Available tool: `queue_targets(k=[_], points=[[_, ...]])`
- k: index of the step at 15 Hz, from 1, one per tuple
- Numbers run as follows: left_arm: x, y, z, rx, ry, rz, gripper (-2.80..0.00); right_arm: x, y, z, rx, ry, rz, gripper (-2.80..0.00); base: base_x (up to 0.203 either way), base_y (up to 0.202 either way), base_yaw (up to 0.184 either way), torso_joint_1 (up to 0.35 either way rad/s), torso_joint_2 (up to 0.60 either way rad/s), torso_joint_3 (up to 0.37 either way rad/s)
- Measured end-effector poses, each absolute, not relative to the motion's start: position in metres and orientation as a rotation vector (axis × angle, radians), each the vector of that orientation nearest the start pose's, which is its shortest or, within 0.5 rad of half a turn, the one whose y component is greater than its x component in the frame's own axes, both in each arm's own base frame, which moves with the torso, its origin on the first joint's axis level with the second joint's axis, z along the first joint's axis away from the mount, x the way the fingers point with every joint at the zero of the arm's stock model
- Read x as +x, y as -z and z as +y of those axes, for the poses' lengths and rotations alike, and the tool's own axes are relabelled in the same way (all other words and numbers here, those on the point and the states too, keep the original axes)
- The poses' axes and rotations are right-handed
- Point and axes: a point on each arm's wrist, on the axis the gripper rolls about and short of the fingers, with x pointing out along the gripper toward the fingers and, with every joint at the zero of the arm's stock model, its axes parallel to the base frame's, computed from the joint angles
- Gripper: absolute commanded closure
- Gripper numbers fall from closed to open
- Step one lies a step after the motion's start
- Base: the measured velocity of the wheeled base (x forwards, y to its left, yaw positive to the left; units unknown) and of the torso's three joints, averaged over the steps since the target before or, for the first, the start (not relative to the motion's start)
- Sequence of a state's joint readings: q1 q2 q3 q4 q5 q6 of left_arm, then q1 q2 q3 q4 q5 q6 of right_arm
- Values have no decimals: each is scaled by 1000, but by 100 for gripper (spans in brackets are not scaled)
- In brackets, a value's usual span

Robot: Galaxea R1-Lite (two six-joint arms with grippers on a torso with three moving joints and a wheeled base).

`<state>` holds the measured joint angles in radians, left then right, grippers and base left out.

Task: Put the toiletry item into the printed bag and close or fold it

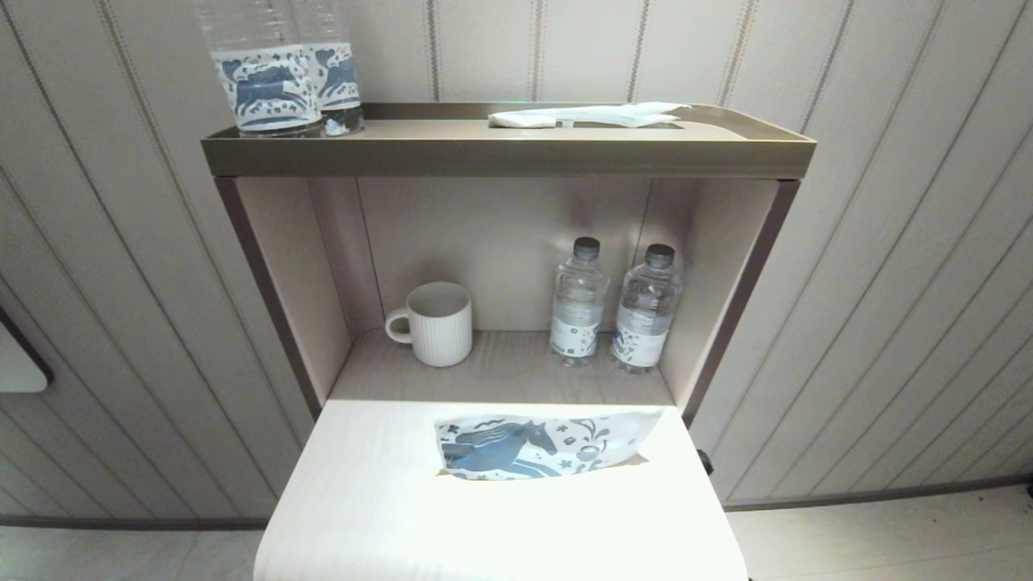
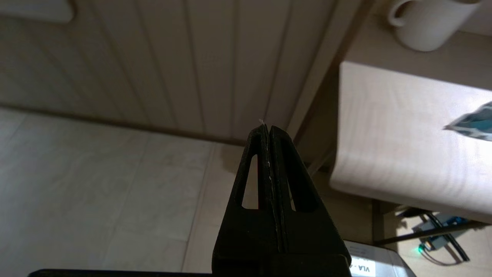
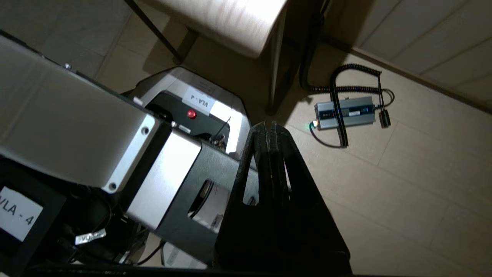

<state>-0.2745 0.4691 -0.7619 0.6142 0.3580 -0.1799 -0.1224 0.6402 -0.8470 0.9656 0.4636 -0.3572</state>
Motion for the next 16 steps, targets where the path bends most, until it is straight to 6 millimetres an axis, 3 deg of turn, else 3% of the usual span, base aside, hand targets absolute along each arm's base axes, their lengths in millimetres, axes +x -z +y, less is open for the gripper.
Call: queue_targets(k=[3,5,8,11,14,16], points=[[-53,-193,12,-115,-244,285,0,-51,-188,15,-147,-346,632,0,0,0,0,0,0,0],[-58,-158,7,-94,-215,288,0,-59,-156,15,-157,-275,674,0,0,0,0,0,0,0],[-46,-107,5,-39,-198,269,0,-41,-119,13,-169,-221,619,0,0,0,0,0,0,0],[-30,-85,4,-8,-148,111,0,-13,-90,8,-182,-160,413,0,0,0,0,0,0,0],[-26,-80,1,0,-38,40,0,0,-94,6,-129,-108,151,0,0,0,0,0,0,0],[-24,-80,1,10,-28,-4,0,1,-98,6,-115,-97,86,0,0,0,0,0,0,0]])
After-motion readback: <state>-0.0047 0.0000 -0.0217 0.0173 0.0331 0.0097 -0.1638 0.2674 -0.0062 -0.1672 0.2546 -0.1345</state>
